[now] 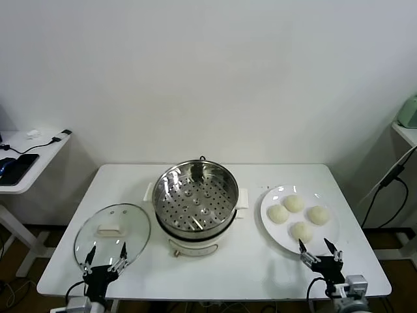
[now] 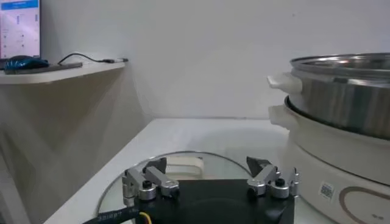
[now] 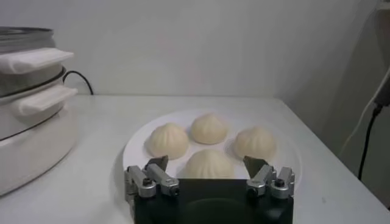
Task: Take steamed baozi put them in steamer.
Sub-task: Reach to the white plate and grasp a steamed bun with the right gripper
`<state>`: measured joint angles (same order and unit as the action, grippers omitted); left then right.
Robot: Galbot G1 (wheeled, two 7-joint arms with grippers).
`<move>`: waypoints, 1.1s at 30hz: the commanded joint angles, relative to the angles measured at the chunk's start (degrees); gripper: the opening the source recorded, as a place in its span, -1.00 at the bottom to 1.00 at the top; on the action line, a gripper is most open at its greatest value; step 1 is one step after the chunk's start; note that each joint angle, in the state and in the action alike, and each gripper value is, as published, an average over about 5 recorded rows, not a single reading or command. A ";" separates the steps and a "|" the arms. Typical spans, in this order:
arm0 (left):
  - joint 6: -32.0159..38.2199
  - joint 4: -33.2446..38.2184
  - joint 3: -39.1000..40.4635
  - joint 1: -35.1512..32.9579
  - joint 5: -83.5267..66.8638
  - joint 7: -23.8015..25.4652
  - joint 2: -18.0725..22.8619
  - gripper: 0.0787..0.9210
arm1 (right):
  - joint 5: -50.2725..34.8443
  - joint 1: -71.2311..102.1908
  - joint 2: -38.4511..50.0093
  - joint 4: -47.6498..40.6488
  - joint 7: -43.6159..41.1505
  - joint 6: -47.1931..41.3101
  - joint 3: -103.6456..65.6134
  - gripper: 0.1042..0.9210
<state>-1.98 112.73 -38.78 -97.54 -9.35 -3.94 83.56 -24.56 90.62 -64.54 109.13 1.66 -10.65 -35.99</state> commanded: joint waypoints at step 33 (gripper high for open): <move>1.19 -0.16 1.46 -0.62 0.33 -0.03 -0.30 0.77 | 14.29 -128.92 29.33 -51.36 -70.65 14.57 120.55 0.76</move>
<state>-0.93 113.05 -37.39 -98.26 -9.13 -4.01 83.31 -15.06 -5.44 -32.21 69.92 -51.40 -2.30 43.89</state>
